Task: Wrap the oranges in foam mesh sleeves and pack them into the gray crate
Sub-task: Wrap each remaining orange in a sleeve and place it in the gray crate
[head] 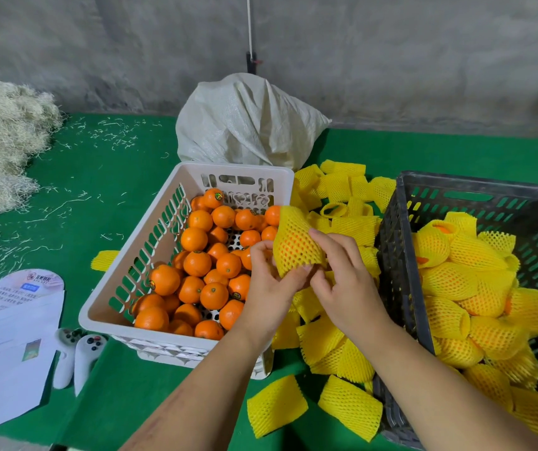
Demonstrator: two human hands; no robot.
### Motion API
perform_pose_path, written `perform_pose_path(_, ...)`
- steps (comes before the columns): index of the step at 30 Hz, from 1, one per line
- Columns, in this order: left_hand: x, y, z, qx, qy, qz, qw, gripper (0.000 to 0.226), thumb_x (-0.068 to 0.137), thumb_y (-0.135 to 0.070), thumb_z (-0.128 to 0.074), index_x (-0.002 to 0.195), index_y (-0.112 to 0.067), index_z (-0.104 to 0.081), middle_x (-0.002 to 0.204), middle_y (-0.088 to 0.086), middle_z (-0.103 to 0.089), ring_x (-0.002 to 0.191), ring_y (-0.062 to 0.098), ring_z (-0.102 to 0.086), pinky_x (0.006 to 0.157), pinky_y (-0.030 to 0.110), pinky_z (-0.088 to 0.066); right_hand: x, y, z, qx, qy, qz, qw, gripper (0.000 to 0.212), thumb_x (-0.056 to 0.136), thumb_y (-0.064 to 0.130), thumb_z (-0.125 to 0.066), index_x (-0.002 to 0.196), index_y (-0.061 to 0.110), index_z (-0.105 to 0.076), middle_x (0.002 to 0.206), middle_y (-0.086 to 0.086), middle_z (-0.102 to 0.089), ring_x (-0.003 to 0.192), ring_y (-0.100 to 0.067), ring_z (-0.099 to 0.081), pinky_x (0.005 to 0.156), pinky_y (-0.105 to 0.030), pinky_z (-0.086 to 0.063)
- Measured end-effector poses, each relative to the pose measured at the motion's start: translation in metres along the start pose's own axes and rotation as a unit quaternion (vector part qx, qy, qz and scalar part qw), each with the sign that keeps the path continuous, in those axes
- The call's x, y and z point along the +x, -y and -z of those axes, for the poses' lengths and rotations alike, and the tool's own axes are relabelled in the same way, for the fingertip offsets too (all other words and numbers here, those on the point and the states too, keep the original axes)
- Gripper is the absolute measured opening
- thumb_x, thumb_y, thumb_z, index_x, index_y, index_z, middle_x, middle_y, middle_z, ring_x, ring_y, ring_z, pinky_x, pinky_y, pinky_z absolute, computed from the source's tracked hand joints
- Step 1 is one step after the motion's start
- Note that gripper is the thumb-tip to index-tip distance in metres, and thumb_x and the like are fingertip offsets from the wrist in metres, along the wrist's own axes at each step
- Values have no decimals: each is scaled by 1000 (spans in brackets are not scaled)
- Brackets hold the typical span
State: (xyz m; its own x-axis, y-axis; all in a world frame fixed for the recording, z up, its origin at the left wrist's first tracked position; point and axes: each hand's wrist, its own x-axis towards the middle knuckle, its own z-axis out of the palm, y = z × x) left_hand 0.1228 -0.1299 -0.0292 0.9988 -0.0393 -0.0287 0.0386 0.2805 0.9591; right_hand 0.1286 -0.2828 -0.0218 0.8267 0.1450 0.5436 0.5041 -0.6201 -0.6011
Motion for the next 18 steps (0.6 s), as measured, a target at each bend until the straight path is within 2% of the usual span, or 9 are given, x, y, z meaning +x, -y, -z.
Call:
perform_pose_path(2,-1,-1,0,9,18,-21,1000,65,95,-10,-77,144,-23,-36,134,22,-60,119,39,-65,90,47,-61,1,1,1,16,-29,17,999,53,94,0,-54,144,18,-55,135,-1,-51,121,-8,-52,95,-14,-48)
perform_pose_path(4,0,0,-2,24,23,-35,999,67,93,-12,-77,147,-22,-39,129,20,-62,116,43,-64,90,56,-60,3,-2,3,11,-65,14,998,44,92,3,-51,133,10,-65,123,-6,-59,113,-14,-59,93,-22,-51)
perform_pose_path(7,6,4,-5,13,-27,-43,999,59,91,-13,-72,142,-20,-45,119,22,-64,93,30,-66,70,35,-57,4,-1,4,-11,-90,46,995,29,92,9,-52,111,3,-72,107,-10,-64,98,-19,-63,80,-34,-55)
perform_pose_path(10,11,16,-2,39,-58,-66,995,60,93,2,-61,145,-22,-42,111,6,-68,90,18,-67,71,30,-57,-2,1,0,-14,-24,86,996,22,91,13,-55,107,8,-69,105,-4,-62,95,-20,-64,77,-36,-56)
perform_pose_path(12,11,21,3,61,-58,-81,993,68,93,-2,-65,149,-29,-37,125,-1,-66,108,22,-69,81,40,-61,-2,3,3,87,18,-17,996,27,89,29,-57,114,21,-62,109,5,-58,98,-15,-60,78,-32,-53)
perform_pose_path(14,8,22,5,95,-51,-92,990,77,91,-21,-75,152,-40,-32,142,-7,-55,128,23,-61,96,45,-59,2,7,9,239,51,-189,951,48,85,55,-58,129,39,-50,123,10,-55,107,-9,-60,85,-25,-50)
perform_pose_path(16,6,23,4,170,-16,-109,979,84,94,-32,-76,157,-41,-22,147,-29,-46,136,5,-53,103,24,-52,7,11,10,337,116,-293,887,63,80,68,-68,134,52,-40,131,21,-55,113,0,-61,87,-18,-51)
perform_pose_path(17,5,23,1,198,10,-118,973,84,97,-33,-75,160,-37,-20,146,-38,-45,136,-3,-51,102,14,-48,8,12,8,360,134,-308,870,63,79,64,-76,131,55,-41,127,24,-60,111,4,-63,84,-16,-53)
perform_pose_path(18,5,25,-1,216,27,-122,968,82,99,-33,-74,162,-35,-23,147,-38,-47,135,-6,-51,101,11,-46,9,12,5,371,132,-315,864,62,77,54,-81,128,53,-46,122,24,-65,109,5,-65,83,-16,-54)
